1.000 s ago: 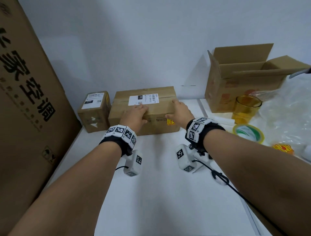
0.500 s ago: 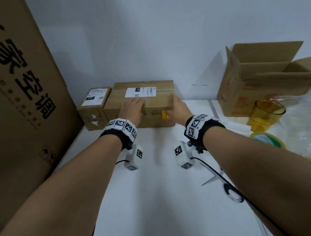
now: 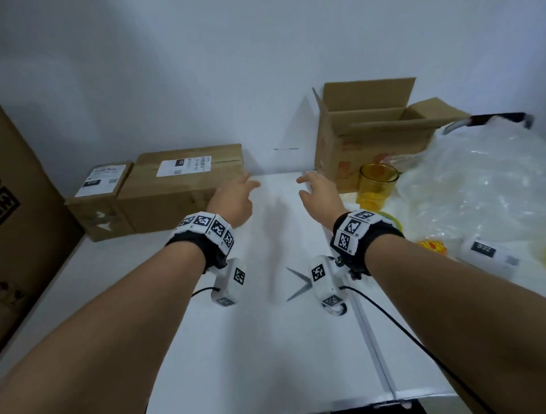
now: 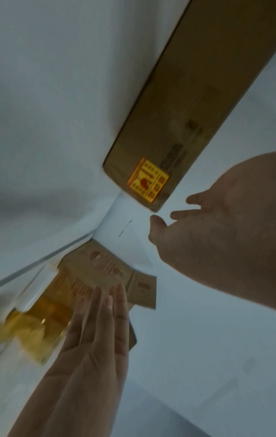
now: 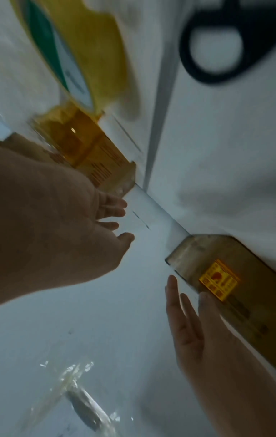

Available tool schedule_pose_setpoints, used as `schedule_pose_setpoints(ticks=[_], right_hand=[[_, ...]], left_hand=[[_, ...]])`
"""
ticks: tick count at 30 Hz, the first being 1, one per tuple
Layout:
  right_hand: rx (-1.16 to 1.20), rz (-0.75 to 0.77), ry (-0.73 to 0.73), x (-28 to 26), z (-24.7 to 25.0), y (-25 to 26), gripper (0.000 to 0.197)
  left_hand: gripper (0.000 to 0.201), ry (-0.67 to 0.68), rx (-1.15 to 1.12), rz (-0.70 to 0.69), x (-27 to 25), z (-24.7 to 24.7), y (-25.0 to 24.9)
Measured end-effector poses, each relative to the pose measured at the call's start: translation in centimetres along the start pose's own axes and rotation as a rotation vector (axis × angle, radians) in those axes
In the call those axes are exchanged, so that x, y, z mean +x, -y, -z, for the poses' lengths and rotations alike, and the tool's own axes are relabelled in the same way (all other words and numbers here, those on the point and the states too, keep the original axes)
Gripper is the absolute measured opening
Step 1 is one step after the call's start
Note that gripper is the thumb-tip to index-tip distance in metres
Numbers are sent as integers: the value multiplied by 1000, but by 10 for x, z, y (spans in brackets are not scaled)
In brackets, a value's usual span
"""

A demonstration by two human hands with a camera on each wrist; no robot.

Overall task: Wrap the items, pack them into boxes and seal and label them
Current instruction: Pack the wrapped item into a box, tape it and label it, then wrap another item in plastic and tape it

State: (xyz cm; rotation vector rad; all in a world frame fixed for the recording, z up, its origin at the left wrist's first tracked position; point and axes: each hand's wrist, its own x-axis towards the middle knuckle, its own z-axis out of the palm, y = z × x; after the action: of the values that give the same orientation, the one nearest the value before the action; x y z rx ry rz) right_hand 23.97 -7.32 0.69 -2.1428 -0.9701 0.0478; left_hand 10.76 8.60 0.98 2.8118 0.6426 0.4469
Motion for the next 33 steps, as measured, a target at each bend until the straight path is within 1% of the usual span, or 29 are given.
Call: schedule_pose_setpoints(ticks=[3,7,9,12,15,17,19,21,22,23,24,25,26,28,29,31,32,33], right_hand=[[32,-60,-96,-15,35,-22,30],[84,-180,-224,-31,78,-55,31],[70,-223,-281,-37,95,-73,34],[21,-269,-329,-41,114,-97,36],[-16,-299,-341,-42,125,-115,35],[-108,-344,-374,-42,130,-126,37],[-222,-407,-489,-43,139,-140,43],[-252,-447,-634,-42,153,-156,53],[-258,-474,-686,-42,163,-164,58],[-266,-514,-704,-42,172,-174,65],[-268,-571,-681,-43,181,-184,73],[-242,-634,-618,-43,188,-194,82],[-173,-688,-532,-43,193,-201,90],[-50,-738,-374,-42,196,-212,101],[-61,-752,-324,-42,194,-215,102],[-160,-786,-302,-40,191,-217,97],[-220,-805,-305,-38,189,-219,91],[-265,-802,-307,-36,188,-221,76]], left_hand=[[53,84,-60,-15,1,-4,-35],[48,140,-69,-65,12,-14,-68],[47,162,-78,-74,18,-21,-84],[47,169,-93,-96,26,-32,-108],[45,203,-128,-93,33,-45,-124],[45,221,-133,-96,37,-53,-135],[44,233,-146,-97,42,-62,-143],[43,239,-164,-112,47,-68,-150],[43,233,-176,-130,51,-71,-152],[45,217,-191,-156,54,-74,-155],[46,190,-205,-180,58,-75,-160],[45,154,-217,-213,63,-76,-166],[44,126,-222,-241,66,-76,-173],[41,79,-219,-302,71,-74,-188],[37,58,-212,-331,73,-73,-195],[32,35,-206,-347,78,-72,-204],[31,31,-209,-333,81,-72,-208],[32,30,-219,-319,83,-71,-212]])
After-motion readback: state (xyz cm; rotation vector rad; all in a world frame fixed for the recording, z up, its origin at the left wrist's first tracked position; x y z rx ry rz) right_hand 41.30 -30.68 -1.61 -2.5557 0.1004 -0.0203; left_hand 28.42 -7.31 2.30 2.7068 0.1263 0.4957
